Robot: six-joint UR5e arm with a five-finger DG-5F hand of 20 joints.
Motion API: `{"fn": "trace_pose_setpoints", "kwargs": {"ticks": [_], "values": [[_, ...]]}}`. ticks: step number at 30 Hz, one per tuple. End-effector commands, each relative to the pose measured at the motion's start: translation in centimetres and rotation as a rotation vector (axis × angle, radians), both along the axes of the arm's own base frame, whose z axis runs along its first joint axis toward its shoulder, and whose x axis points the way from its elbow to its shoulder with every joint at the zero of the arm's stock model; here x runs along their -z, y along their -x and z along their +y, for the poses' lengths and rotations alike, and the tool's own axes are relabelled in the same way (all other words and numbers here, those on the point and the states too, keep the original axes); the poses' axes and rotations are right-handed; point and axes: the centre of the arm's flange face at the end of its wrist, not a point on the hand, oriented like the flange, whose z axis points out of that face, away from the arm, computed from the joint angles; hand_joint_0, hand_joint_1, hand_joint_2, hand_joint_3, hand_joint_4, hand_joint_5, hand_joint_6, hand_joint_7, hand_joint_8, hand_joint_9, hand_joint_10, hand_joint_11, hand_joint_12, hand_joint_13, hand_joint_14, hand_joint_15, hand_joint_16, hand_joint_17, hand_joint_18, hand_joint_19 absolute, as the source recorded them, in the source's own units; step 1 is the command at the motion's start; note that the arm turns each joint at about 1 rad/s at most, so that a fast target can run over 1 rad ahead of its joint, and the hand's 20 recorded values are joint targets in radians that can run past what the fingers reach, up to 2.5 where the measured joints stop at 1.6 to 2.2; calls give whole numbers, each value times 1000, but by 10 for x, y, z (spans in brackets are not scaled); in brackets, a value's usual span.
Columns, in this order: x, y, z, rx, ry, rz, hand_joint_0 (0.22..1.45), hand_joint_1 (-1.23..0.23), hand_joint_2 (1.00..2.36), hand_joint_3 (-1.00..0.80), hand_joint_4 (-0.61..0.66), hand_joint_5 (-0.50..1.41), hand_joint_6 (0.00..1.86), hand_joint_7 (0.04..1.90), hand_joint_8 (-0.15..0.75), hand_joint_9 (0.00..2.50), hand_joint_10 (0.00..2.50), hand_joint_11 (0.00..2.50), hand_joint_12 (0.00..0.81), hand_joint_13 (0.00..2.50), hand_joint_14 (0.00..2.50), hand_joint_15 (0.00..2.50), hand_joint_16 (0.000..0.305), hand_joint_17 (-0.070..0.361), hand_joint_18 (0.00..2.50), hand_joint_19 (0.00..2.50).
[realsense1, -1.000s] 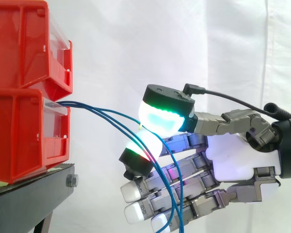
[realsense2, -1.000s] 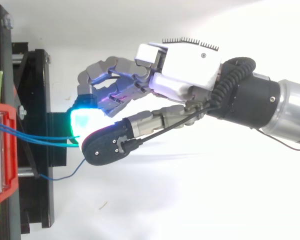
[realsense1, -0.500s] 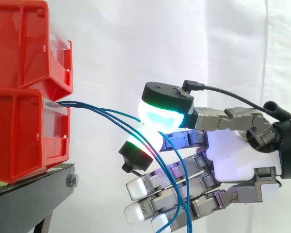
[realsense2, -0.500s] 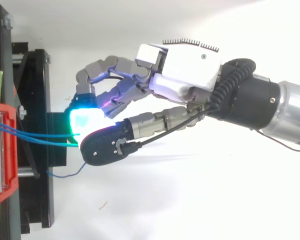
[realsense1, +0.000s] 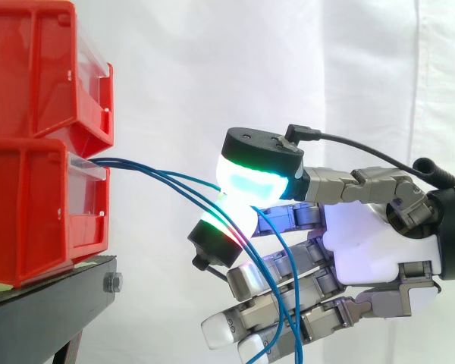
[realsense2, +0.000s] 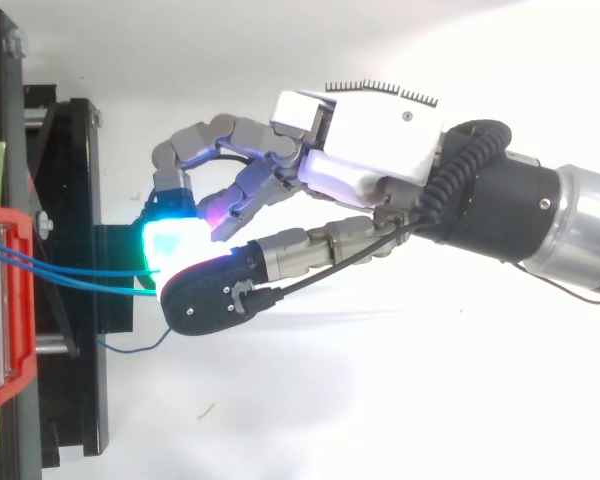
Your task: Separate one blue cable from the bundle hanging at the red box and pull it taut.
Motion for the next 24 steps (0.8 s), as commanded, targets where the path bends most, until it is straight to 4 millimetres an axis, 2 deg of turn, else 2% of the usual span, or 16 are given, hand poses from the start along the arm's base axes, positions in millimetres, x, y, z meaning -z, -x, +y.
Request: {"fn": "trace_pose_setpoints", "kwargs": {"ticks": [1,5,8,9,11,13,15,19,24], "values": [[0,0,0,0,0,1,653,-781,1016,71,-332,-151,936,1379,296,1008,19,1181,357,771,20,530,44,100,706,350],[0,2,1,3,6,14,653,-778,1016,55,-324,-154,938,1361,300,1046,14,1294,340,790,21,595,43,98,705,414],[-3,6,0,12,12,38,651,-773,1019,55,-321,-157,938,1365,296,1122,0,1616,315,823,24,703,40,89,697,441],[-6,9,-1,16,15,52,652,-773,1019,50,-320,-157,937,1367,293,1099,175,1606,315,832,25,756,39,87,701,451],[-11,14,-3,27,22,79,654,-774,1018,43,-316,-159,938,1352,292,1060,272,1564,317,826,23,768,37,84,671,440],[-15,19,-4,36,25,105,653,-771,1020,30,-315,-163,937,1357,288,1046,14,1606,313,796,25,768,37,83,651,444],[-16,22,-4,38,27,119,652,-771,1020,34,-306,-163,937,1352,289,1022,4,1523,312,782,24,745,37,83,639,437],[-23,26,-5,39,30,134,647,-773,1021,30,-307,-164,935,1358,289,903,18,1177,306,718,22,626,37,84,615,410],[-24,26,-4,38,29,136,648,-775,1021,29,-308,-163,934,1369,291,960,17,1279,305,729,22,630,38,84,629,401]]}}
